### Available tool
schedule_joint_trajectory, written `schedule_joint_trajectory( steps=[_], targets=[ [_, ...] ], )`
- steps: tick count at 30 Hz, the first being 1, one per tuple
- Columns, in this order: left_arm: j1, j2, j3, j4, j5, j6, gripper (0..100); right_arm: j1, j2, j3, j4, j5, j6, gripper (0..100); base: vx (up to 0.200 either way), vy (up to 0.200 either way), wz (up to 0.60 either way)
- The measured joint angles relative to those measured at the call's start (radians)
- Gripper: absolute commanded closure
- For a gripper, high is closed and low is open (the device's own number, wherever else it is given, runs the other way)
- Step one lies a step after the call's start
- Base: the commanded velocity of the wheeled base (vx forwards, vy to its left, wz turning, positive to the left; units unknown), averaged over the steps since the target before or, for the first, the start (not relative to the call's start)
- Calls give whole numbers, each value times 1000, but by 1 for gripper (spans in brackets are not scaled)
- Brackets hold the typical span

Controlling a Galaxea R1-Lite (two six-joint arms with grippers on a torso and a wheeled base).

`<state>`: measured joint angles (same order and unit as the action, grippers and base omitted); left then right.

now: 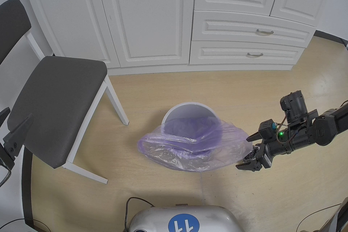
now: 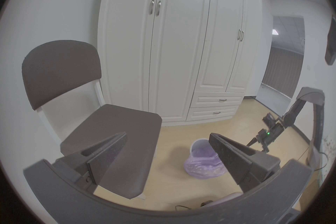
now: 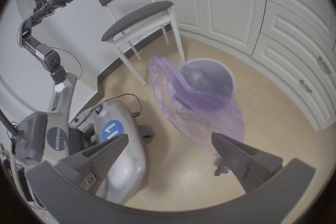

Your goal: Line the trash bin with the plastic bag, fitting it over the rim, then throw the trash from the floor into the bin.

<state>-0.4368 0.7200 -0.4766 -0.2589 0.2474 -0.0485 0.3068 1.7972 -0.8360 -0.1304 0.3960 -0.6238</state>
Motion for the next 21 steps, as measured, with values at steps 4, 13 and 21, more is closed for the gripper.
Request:
schedule_joint_trajectory(
  steps=[4, 13, 21],
  targets=[
    [38, -1, 14, -4, 0, 55, 0, -8, 7, -10, -42, -40, -54, 0, 0, 0, 0],
    [67, 3, 41, -7, -1, 85, 0, -13, 65, 24, -175, -141, -130, 0, 0, 0, 0],
    [69, 7, 47, -8, -1, 84, 0, 9, 146, 64, -384, -225, -163, 0, 0, 0, 0]
  ],
)
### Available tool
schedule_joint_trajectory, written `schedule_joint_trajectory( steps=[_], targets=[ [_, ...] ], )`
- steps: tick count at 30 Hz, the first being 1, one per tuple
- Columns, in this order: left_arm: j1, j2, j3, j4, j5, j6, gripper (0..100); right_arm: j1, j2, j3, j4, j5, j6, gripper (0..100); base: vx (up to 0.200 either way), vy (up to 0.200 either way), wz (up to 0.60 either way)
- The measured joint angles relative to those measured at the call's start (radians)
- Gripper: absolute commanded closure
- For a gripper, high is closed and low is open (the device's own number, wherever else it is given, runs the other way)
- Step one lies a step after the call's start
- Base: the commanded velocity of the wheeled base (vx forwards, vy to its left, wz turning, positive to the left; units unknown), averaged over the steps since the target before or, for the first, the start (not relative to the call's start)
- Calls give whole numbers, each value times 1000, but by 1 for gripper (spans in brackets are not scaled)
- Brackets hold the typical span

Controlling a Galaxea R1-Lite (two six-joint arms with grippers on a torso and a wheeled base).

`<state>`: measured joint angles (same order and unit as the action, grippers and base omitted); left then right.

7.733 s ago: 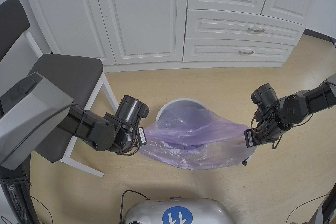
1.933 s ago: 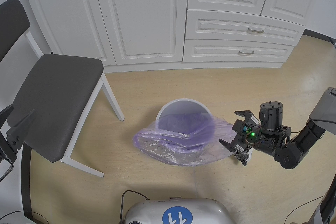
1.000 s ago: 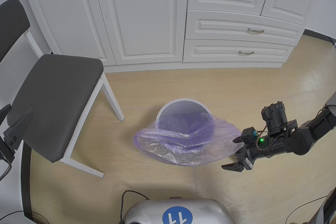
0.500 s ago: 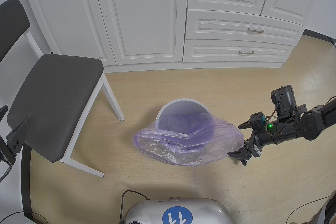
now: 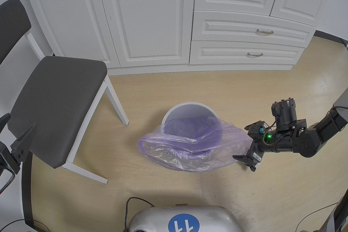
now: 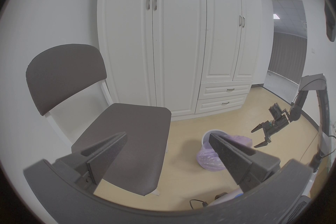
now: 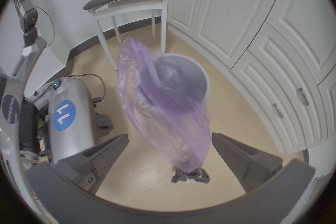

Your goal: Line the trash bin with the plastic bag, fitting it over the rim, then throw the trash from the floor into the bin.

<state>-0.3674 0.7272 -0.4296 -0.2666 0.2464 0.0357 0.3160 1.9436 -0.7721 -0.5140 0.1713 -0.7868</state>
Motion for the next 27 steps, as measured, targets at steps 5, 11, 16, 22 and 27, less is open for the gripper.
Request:
schedule_joint_trajectory(
  steps=[5, 11, 16, 22, 27],
  targets=[
    [1, -2, 0, 0, 0, 1, 0, 10, 23, 54, -129, -10, -2, 0, 0, 0, 0],
    [1, 1, 1, 0, 0, 1, 0, 29, 24, 95, -156, -15, -4, 0, 0, 0, 0],
    [1, 3, 3, 0, 0, 1, 0, 60, 33, 104, -159, -76, -5, 0, 0, 0, 0],
    [1, 3, 3, 0, -3, 1, 0, 91, 59, 117, -246, -140, -5, 0, 0, 0, 0],
    [0, 4, 3, 0, -4, 1, 0, 112, 104, 130, -394, -197, -5, 0, 0, 0, 0]
  ],
)
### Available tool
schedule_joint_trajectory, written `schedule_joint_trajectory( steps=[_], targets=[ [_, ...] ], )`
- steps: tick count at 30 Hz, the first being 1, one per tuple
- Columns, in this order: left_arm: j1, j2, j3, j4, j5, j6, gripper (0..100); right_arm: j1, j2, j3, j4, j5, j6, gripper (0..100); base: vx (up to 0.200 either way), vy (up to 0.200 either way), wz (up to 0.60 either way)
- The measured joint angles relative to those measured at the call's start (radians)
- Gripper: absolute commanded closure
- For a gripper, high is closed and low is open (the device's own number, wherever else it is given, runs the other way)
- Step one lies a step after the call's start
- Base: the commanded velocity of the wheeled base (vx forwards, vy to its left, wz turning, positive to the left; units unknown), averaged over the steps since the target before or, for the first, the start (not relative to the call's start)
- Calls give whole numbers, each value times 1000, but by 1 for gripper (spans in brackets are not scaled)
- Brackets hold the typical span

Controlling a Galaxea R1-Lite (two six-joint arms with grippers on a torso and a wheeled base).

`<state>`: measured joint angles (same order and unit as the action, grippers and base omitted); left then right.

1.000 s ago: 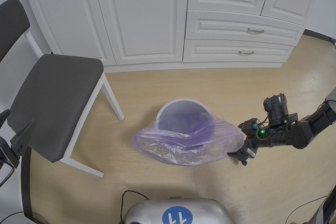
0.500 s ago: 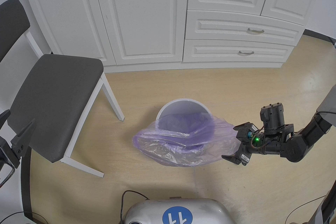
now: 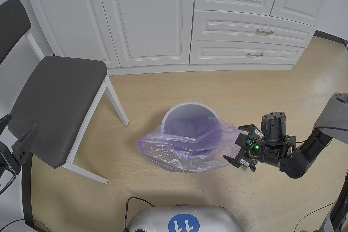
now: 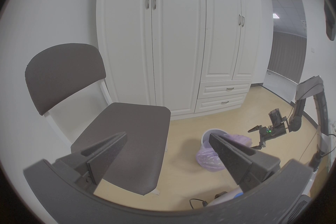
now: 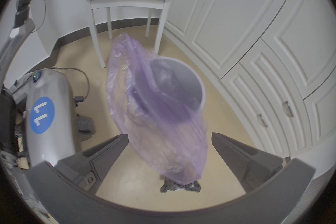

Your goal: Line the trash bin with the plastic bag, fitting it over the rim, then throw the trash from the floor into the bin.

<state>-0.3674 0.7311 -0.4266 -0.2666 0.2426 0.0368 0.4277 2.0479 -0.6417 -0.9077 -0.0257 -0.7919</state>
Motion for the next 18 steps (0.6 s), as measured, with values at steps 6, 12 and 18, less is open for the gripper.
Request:
schedule_joint_trajectory(
  steps=[6, 12, 18],
  targets=[
    [-1, 0, 5, 0, -1, 1, 0, 21, 82, 17, -149, -79, -14, 0, 0, 0, 0],
    [-1, 1, 6, 0, 0, 2, 0, 28, 139, 15, -174, -95, -24, 0, 0, 0, 0],
    [0, -3, 3, 0, 0, 2, 0, 30, 170, 7, -175, -120, -25, 0, 0, 0, 0]
  ],
)
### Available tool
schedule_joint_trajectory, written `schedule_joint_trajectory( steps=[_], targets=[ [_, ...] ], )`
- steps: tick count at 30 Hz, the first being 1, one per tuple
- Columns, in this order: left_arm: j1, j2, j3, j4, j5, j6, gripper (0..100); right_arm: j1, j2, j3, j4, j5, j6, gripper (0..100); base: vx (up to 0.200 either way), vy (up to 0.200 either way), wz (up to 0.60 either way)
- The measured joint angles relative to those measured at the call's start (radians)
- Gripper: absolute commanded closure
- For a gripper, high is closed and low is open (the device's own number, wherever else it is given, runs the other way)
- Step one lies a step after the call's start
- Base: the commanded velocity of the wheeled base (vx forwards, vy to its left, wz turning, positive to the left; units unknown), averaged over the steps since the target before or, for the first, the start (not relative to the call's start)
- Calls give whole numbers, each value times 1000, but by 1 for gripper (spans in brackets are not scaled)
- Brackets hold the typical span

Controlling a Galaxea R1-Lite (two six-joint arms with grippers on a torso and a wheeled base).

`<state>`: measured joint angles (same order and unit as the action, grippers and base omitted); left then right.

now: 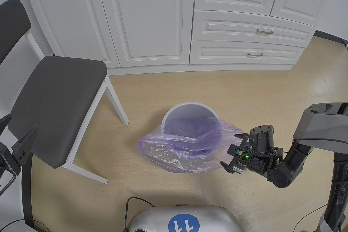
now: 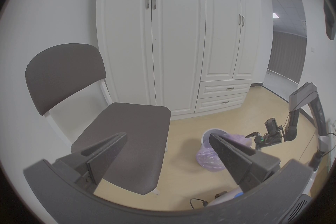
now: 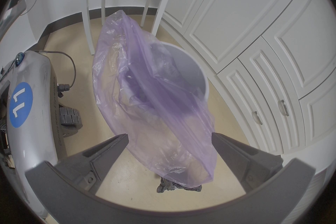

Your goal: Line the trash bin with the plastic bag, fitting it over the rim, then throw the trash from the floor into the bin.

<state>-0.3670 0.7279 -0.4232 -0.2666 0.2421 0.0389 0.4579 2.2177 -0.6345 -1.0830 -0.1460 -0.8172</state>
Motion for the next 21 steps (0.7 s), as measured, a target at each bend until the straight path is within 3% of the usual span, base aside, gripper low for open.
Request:
schedule_joint_trajectory(
  steps=[13, 21],
  targets=[
    [0, 0, 0, 0, 0, 1, 0, -1, 41, -29, -13, -46, 0, 0, 0, 0, 0],
    [0, -3, -2, 0, 0, 1, 0, -7, 81, -47, -204, -93, -5, 0, 0, 0, 0]
  ],
)
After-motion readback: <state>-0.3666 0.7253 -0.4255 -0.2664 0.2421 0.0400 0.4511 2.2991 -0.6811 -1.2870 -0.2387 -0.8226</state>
